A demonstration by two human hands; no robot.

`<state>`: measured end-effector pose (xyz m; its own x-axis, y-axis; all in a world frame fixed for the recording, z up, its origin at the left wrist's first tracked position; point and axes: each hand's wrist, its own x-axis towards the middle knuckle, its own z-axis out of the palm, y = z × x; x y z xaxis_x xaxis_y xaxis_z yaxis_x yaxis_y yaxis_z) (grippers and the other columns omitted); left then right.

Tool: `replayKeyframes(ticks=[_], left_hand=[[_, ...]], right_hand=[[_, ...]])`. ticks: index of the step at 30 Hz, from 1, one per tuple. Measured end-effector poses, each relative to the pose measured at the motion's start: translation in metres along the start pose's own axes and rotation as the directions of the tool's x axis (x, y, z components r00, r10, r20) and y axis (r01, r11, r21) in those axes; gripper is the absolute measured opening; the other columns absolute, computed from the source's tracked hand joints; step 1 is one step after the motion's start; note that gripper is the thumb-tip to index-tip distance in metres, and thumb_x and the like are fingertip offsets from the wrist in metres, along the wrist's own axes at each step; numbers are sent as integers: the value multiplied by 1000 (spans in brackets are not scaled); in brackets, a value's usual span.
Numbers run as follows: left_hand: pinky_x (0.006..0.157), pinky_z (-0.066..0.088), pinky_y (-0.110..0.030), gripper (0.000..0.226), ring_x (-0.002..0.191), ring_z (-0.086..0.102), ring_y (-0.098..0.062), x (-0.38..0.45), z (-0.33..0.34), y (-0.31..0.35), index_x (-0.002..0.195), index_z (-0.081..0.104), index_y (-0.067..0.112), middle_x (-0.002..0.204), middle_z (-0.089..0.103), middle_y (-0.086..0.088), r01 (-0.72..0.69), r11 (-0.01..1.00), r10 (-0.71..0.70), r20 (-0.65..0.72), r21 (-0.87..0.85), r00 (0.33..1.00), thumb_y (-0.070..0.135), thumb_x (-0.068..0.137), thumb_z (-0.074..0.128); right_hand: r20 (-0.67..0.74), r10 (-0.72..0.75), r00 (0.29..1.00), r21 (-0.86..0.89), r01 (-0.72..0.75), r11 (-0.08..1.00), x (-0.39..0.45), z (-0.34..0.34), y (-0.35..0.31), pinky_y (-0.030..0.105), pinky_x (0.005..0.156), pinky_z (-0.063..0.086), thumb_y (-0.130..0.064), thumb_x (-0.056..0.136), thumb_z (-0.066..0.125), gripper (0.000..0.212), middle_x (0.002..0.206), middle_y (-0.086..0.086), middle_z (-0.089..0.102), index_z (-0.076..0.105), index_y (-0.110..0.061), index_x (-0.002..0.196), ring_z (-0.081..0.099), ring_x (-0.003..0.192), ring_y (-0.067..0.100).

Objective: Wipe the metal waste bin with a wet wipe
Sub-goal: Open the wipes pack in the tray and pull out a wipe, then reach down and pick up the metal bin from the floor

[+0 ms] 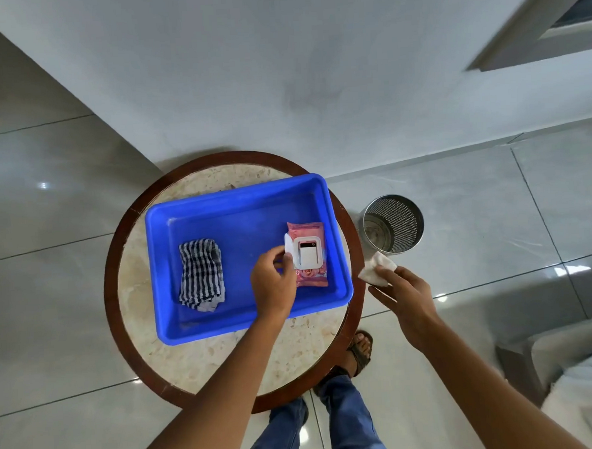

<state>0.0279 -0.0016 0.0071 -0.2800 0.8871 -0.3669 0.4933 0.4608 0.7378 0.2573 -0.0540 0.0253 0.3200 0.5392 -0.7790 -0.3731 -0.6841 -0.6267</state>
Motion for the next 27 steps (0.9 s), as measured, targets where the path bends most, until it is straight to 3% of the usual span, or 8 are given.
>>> replayKeyframes(ticks=[3,5,9,13,18,21,23,27], left_hand=[[83,62,-32,35,112,69,-27,-9,12,8,133,72,6,123,72,-13,-183,975,170,107,126,980,29,108,63],[94,60,-41,43,120,62,-28,-12,22,9,143,68,11,137,66,-11,-309,897,247,221,316,943,37,111,55],[100,55,-37,49,128,55,-24,-16,43,7,150,60,22,159,48,-8,-403,627,250,318,666,915,45,113,39],[106,50,-39,50,136,52,-28,-25,64,4,158,52,21,166,42,-11,-384,497,224,312,778,923,41,113,38],[98,51,-49,40,120,60,-36,-31,73,30,144,68,13,149,58,-16,-311,480,188,251,820,950,24,106,60],[89,54,-54,29,112,63,-44,-33,83,49,127,75,4,132,66,-22,-204,619,237,67,758,969,8,99,68],[85,54,-38,21,109,63,-37,-40,101,64,119,76,3,123,67,-17,-306,700,400,1,645,917,6,100,68],[87,56,-20,21,102,66,-14,-56,172,95,117,78,8,112,70,-4,-584,684,526,260,436,810,9,98,70]], right_hand=[[-48,-7,999,30,8,1000,-1,-27,4,25,83,69,-19,109,71,11,119,17,83,76,-11,113,86,102,24],[-94,7,996,62,-1,998,2,-43,6,33,94,66,-19,109,71,9,119,18,81,77,-12,110,84,100,25],[-171,63,983,123,-42,992,17,-75,9,42,109,57,-13,108,70,8,120,21,78,75,-8,108,78,106,30],[-184,107,977,172,-75,982,40,-110,13,43,110,58,-11,109,69,25,124,26,75,71,7,125,74,118,37],[-149,153,977,186,-125,975,70,-149,11,33,94,61,-12,110,67,30,127,30,75,69,9,133,75,99,29],[-132,173,976,214,-143,966,97,-177,9,41,102,62,-8,111,64,29,137,33,74,69,7,136,75,125,44],[-118,183,976,246,-150,958,117,-199,4,45,107,60,-7,111,64,29,138,34,74,70,6,136,72,135,47],[-73,190,979,307,-159,938,153,-245,-8,36,92,68,-10,109,66,18,133,30,78,77,-2,122,75,130,43]])
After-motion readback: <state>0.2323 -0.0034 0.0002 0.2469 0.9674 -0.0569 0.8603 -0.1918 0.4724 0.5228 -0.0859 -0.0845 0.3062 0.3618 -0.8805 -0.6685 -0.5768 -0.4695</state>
